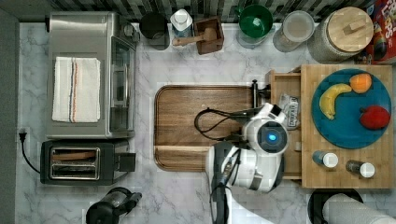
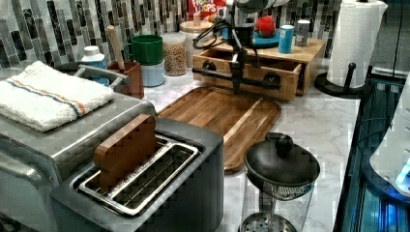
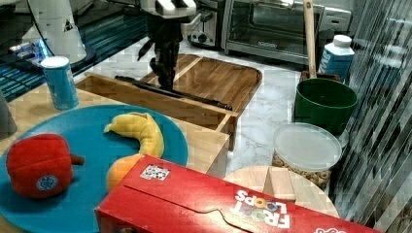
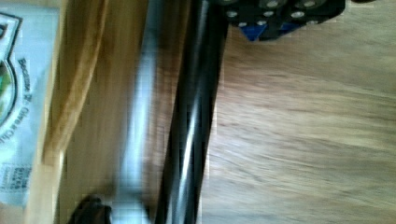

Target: Close the drawer.

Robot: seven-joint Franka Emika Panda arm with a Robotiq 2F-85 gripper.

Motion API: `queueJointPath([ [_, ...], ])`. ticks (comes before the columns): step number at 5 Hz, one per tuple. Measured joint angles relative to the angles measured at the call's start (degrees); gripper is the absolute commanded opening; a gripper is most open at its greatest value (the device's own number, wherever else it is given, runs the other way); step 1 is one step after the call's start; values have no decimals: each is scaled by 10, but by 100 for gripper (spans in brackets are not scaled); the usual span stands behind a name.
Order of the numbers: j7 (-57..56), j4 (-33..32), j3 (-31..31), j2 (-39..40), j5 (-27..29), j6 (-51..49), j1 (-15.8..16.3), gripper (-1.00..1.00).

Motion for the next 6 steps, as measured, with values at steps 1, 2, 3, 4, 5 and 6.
queueJointPath([
  [1, -54, 7, -19, 5, 19, 19, -28, -100],
  [2, -93, 20, -25, 21, 65, 36, -55, -100],
  [3, -119, 36, -25, 35, 70, 36, -70, -100],
  [4, -123, 38, -24, 38, 28, 34, -65, -100],
  [5, -123, 41, -24, 41, 9, 32, -62, -100],
  [6, -123, 41, -24, 42, 8, 32, -61, -100],
])
